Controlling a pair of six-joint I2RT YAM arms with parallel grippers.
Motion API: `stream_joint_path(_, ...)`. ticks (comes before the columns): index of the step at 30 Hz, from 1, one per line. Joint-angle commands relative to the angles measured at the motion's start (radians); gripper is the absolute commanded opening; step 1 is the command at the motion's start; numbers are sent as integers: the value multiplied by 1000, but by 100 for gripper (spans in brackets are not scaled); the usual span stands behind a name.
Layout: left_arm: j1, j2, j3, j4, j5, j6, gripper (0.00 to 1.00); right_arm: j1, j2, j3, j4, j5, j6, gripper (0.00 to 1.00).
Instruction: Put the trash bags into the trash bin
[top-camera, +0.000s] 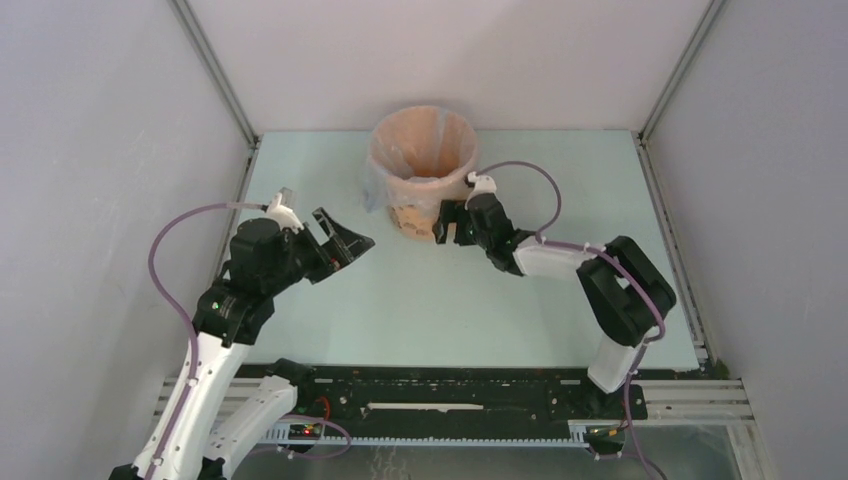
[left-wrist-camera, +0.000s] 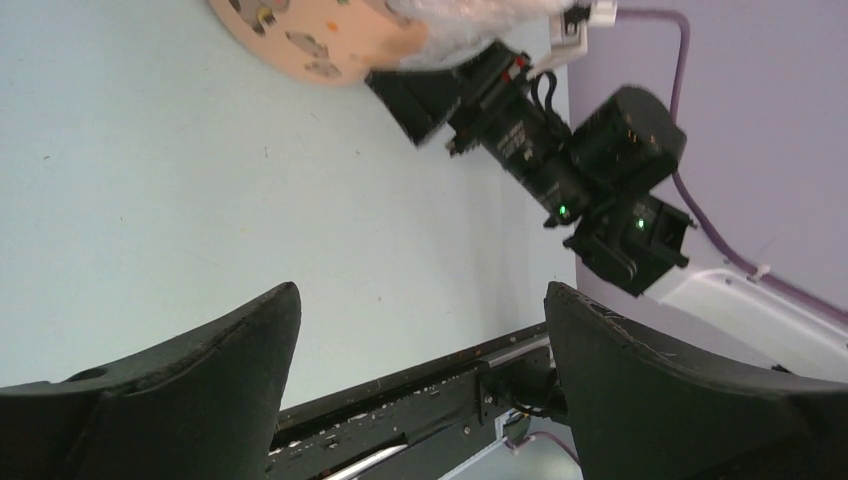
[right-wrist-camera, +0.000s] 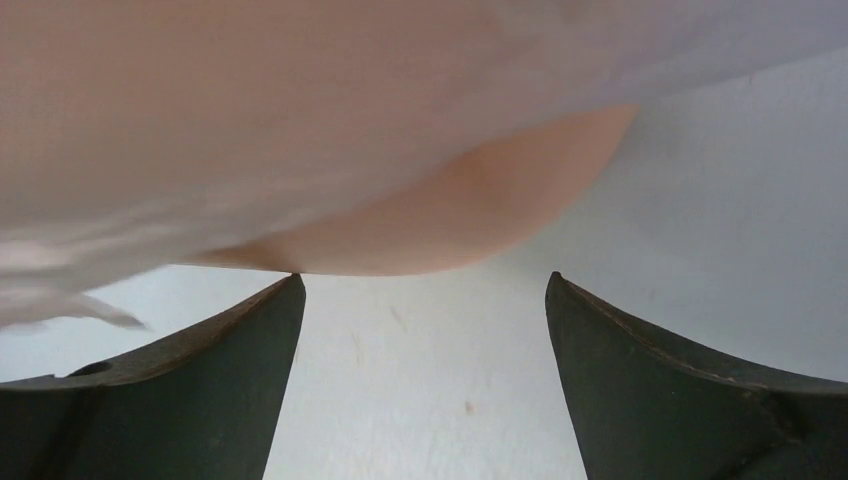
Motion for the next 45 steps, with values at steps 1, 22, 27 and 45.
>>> stream_joint_path(1, -5, 0, 65, -6, -8, -2, 97, -35, 81, 178, -53, -9, -1, 99)
stream_joint_path(22, -6, 192, 358, 147, 19, 12, 98, 0, -754, 191, -991, -30, 9, 100)
stream_joint_path(27, -6, 253, 619, 86, -59, 110, 99, -4, -918, 436, -1223, 31, -28, 100)
stream_joint_path(45, -5, 108, 968, 182, -373, 356, 100, 3, -728, 1367, -1349, 41, -134, 100)
